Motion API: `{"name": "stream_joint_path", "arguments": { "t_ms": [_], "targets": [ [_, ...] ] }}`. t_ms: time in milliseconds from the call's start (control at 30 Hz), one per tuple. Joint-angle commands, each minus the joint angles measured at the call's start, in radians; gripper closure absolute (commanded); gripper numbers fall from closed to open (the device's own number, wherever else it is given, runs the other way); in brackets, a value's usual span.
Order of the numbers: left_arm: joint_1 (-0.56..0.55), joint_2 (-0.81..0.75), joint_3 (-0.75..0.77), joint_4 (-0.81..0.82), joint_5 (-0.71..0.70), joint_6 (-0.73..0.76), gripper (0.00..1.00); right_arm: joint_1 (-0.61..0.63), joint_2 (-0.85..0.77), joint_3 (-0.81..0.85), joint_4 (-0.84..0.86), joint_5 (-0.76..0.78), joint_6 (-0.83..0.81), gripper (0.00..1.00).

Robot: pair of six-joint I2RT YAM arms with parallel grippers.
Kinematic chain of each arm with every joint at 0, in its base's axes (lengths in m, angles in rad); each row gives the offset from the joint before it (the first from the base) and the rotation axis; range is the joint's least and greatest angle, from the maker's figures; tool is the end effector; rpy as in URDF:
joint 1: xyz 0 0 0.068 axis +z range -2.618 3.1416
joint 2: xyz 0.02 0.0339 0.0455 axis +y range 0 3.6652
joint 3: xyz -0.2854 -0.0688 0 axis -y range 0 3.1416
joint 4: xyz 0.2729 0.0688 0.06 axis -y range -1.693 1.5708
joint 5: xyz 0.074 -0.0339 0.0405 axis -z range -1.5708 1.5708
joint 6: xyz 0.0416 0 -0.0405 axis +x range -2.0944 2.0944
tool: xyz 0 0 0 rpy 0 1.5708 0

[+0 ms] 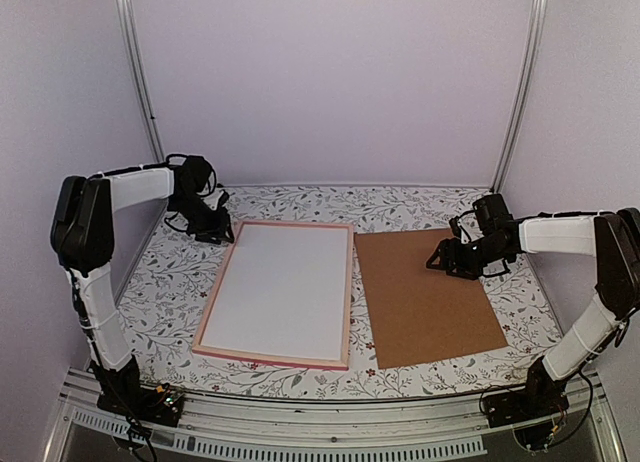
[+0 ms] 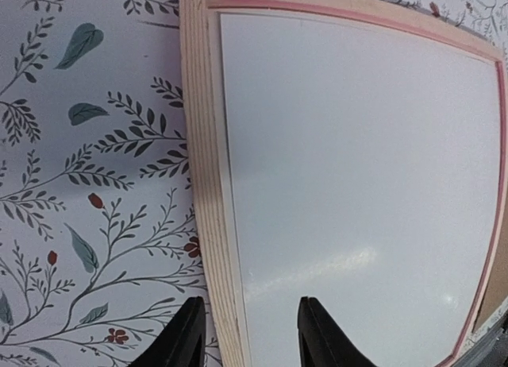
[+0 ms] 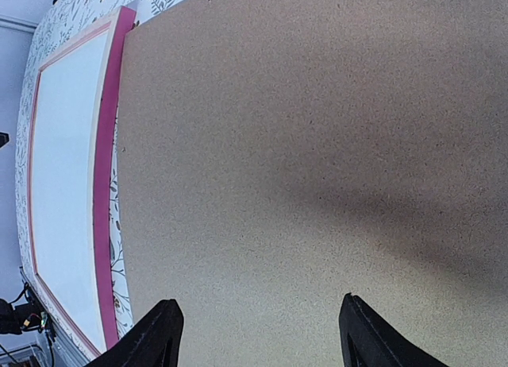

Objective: Put the photo into the frame
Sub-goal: Place the photo on the mat board, then adjust the frame body at the center of the board.

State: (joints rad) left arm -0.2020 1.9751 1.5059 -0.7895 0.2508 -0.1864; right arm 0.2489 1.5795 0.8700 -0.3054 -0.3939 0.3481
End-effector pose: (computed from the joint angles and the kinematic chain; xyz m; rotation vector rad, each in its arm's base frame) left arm 0.4269 -0.0980 0.1972 0.0788 2.8513 -0.4393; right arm 0.3139 0.0963 0.1711 -0.0192 2.6377 0.7232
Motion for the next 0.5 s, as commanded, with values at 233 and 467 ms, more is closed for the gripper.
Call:
{"name": "stream_joint_path", "arguments": {
  "t_ms": [233,467],
  "targets": [
    [-0.189,-0.169,-0.004,0.03,-0.18,-0.019,0.37,0.006,-0.097,0.002,-0.03,0.187,-0.03,0.24],
    [-0.464,-0.25,-0.061,0.197,-0.151,-0.165,0.0,-0.022,-0.128,0.018,-0.11,0.349,-0.086,0.01]
  ]
}}
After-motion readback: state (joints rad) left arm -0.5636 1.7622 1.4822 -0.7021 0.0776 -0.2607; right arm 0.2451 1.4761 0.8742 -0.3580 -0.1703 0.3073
